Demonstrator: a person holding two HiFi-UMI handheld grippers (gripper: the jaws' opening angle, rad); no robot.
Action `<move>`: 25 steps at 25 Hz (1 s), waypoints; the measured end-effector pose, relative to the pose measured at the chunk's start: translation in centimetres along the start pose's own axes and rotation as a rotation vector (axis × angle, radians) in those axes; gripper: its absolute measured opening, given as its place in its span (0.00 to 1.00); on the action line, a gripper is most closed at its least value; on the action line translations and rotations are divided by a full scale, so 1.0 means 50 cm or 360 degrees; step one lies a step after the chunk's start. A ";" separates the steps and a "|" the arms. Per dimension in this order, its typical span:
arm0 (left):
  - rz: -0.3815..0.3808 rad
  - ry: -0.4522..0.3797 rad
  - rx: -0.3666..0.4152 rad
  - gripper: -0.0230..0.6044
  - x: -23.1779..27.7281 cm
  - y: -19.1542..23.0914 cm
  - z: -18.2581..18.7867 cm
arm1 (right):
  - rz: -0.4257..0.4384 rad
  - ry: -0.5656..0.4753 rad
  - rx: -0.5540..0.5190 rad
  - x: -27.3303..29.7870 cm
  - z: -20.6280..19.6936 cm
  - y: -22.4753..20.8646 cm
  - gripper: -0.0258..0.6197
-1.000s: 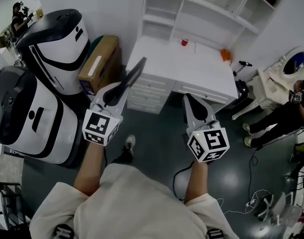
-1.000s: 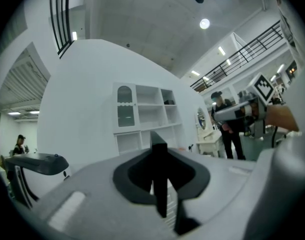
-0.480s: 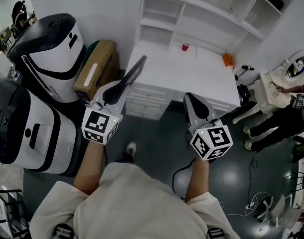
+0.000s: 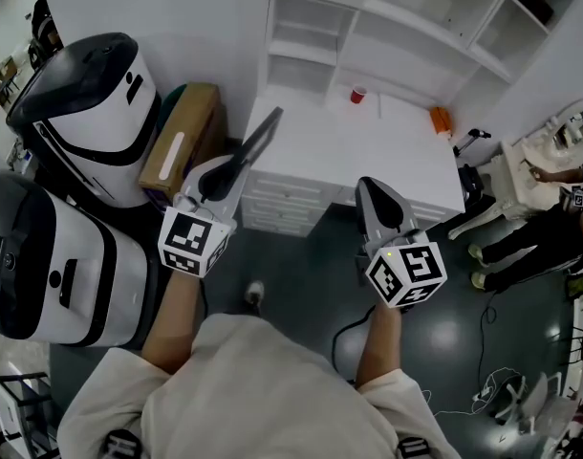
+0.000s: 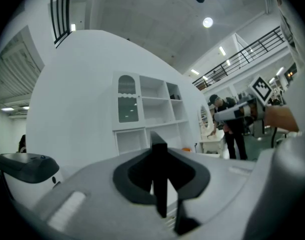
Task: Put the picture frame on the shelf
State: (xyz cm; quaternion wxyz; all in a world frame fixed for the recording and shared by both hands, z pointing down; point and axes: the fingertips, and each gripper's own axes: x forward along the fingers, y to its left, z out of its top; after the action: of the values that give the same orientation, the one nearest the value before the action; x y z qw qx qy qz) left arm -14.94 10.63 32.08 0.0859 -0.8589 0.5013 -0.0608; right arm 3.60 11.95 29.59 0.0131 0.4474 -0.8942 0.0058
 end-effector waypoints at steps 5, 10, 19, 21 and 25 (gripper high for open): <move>-0.0022 0.0008 -0.0017 0.10 0.040 0.036 -0.008 | -0.0041 0.0006 -0.0008 0.044 0.007 -0.021 0.05; -0.0051 0.0003 -0.0015 0.10 0.085 0.067 -0.010 | -0.0101 -0.0003 0.0010 0.086 0.011 -0.053 0.05; -0.0085 -0.0010 -0.0003 0.10 0.178 0.132 -0.012 | -0.0125 0.0039 0.0046 0.178 0.005 -0.107 0.05; -0.0093 -0.0007 -0.0007 0.10 0.199 0.147 -0.018 | -0.0135 0.0048 0.0049 0.199 0.004 -0.119 0.05; -0.0113 -0.0001 -0.0010 0.10 0.240 0.170 -0.027 | -0.0156 0.0063 0.0038 0.232 0.000 -0.144 0.05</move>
State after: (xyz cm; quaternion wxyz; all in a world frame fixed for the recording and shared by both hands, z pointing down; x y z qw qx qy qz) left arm -16.56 -4.04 31.86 0.0811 -0.8764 0.4705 -0.0620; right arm 2.40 -1.66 29.90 0.0260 0.4905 -0.8707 0.0246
